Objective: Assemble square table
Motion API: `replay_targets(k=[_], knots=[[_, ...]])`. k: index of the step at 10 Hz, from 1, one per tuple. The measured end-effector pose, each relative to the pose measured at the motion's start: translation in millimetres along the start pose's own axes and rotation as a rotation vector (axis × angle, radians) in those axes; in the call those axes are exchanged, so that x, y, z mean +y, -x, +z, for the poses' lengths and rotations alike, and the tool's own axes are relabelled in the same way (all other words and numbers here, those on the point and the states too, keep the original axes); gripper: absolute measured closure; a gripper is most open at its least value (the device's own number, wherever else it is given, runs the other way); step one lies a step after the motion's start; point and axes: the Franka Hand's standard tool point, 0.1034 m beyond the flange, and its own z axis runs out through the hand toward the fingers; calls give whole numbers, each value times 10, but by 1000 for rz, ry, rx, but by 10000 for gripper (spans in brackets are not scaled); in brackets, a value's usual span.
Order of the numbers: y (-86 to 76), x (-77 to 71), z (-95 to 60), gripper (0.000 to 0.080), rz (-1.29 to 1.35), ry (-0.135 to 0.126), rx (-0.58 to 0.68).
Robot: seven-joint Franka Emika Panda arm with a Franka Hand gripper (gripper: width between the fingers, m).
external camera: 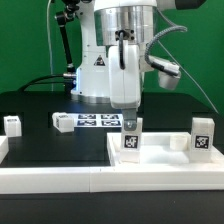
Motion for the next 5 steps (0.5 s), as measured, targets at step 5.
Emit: replay_targets(k=[5], knots=[[51,-7,15,163,-382,20,-3]])
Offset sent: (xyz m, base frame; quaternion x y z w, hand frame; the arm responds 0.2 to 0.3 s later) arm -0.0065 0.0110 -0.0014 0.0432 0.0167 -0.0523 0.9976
